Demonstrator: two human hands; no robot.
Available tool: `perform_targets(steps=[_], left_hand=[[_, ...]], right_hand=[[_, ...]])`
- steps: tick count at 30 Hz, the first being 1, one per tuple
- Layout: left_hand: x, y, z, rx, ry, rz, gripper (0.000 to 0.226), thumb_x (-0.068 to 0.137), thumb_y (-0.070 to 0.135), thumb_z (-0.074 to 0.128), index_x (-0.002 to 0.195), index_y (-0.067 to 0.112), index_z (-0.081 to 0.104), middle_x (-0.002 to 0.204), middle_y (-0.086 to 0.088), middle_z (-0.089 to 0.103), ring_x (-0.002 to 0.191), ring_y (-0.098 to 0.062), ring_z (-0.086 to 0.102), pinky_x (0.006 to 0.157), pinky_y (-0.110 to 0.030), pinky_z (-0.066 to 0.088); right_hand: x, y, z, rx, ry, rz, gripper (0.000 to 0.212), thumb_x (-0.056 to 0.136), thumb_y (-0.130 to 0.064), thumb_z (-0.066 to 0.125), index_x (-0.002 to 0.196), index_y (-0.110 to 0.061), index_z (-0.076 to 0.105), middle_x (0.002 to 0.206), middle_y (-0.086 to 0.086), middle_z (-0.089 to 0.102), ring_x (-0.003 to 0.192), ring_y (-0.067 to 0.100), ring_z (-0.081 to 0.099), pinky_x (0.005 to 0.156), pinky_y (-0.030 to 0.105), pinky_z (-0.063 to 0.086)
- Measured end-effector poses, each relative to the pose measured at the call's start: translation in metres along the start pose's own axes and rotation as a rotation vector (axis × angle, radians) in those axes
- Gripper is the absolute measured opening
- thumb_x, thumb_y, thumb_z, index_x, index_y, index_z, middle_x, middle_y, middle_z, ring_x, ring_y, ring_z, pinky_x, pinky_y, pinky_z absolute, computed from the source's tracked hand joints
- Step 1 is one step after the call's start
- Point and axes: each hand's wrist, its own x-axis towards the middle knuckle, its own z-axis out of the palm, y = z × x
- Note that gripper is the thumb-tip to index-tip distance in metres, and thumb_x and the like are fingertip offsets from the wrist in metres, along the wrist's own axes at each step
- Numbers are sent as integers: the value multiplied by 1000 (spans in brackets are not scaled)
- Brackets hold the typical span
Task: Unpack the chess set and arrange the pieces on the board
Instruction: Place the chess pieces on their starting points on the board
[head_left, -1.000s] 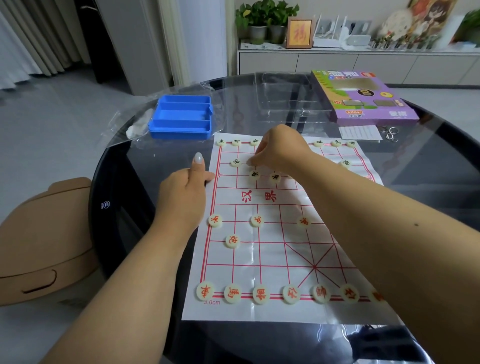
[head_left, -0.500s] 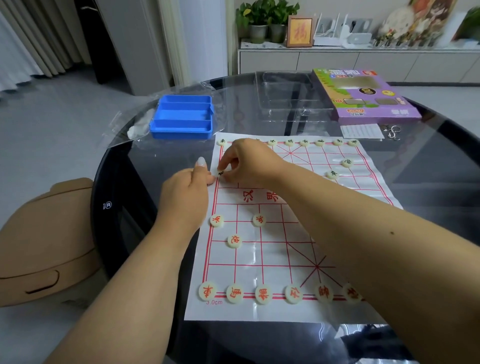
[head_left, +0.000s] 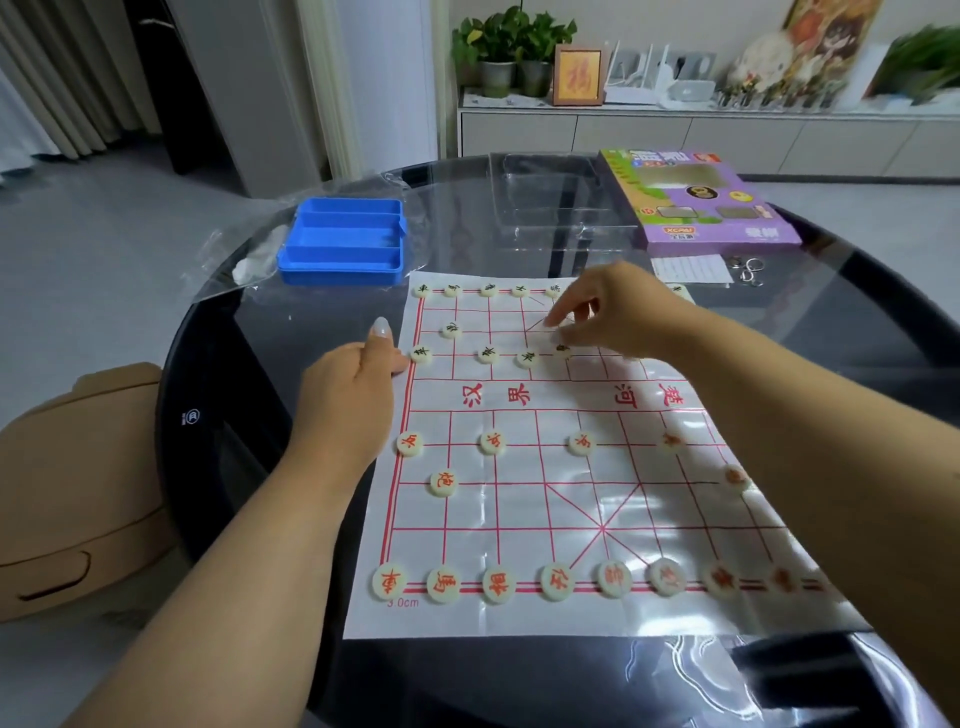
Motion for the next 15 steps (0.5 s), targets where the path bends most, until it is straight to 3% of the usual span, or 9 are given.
perform_targets(steps=[2, 5, 8, 11, 15], left_hand=[[0, -1, 0, 1, 2, 3, 58, 101, 47, 27, 98, 9, 71, 76, 14, 62, 55, 27, 50, 44, 4, 33], [-1, -1, 0, 2, 4, 4, 57, 101, 46, 28, 96, 10, 71, 75, 15, 61, 57, 26, 51, 45, 3, 35], [-1, 0, -1, 21, 11, 3, 56, 101, 47, 27, 97, 13, 71, 75, 16, 61, 58, 22, 54, 45, -3, 37], [-1, 0, -1, 20, 8, 2, 56, 101, 48, 27, 97, 14, 71, 77, 17, 62, 61, 19, 56, 53, -6, 34], [-2, 1, -1, 3, 1, -13, 55, 101, 47, 28, 97, 13, 70, 75, 18, 59, 56, 25, 51, 44, -4, 39]], right_hand=[[-3, 1, 2, -23, -25, -1, 24, 83, -23, 70, 107, -21, 71, 97, -1, 61, 75, 10, 52, 67, 22, 47], [-5, 0, 7, -27, -20, -28, 25, 81, -24, 72, 107, -22, 71, 87, -8, 55, 74, 9, 51, 62, 18, 43], [-4, -5, 15, -44, -4, -61, 25, 79, -31, 73, 103, -25, 71, 87, -7, 55, 79, 13, 53, 65, 23, 44], [-1, -9, 21, -66, -3, -78, 23, 80, -35, 70, 101, -25, 71, 89, -5, 55, 82, 15, 53, 65, 24, 44], [3, -5, 18, -56, 26, -54, 19, 79, -30, 71, 98, -25, 72, 92, -1, 61, 82, 19, 57, 66, 30, 47]])
